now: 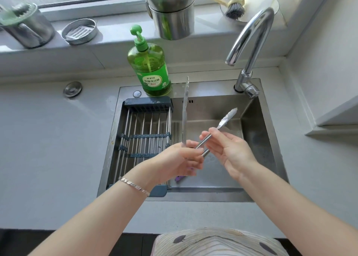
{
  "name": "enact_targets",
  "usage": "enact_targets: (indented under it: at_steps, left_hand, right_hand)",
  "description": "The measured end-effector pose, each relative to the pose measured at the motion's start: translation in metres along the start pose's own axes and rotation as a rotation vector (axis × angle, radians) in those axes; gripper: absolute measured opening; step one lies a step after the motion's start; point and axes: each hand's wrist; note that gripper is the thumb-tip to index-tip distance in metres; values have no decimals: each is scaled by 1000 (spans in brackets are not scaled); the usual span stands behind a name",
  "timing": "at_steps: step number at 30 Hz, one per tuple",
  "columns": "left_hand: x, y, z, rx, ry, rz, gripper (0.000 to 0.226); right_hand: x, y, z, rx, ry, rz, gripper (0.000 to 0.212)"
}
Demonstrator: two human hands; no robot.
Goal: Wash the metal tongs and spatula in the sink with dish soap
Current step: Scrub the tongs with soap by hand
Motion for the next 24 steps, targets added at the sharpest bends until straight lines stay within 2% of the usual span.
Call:
enact_targets:
  at_steps: [3,5,8,10,13,16,20,24]
  left_hand:
    - [-8,-5,1,-192,215,329,23]
    - [-15,-13,5,-290,299,475,27]
    - [-20,-29,15,-334,320,506,28]
    - [-21,-42,25,-418,311,541,29]
    - [-24,-63,44,-488,288,574,28]
    - [-30,-82,68,-535,256,590,27]
    - [-38,-101,92,-543,225,607,24]
    - [-43,-113,102,-543,212,610,22]
  right_hand:
    - [-10,1,-4,28,22,29,10]
    - [-23,2,-7,105,95,24,13]
    - [-40,6,-14,339,270,16,16]
    - [-51,16,-30,476,305,52,17]
    - [-73,51,-70,562,157,102,22]
    - [-100,109,-113,687,16,27,28]
    - [-127,188,-145,720,54,-101,37]
    - [-145,237,-153,705,115,-155,43]
Point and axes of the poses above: each hand's wrist, its own x-axis away from the middle knuckle, its own y-axis out of the palm, z = x × y, and after that the axes turned 9 degrees about y, right-handed
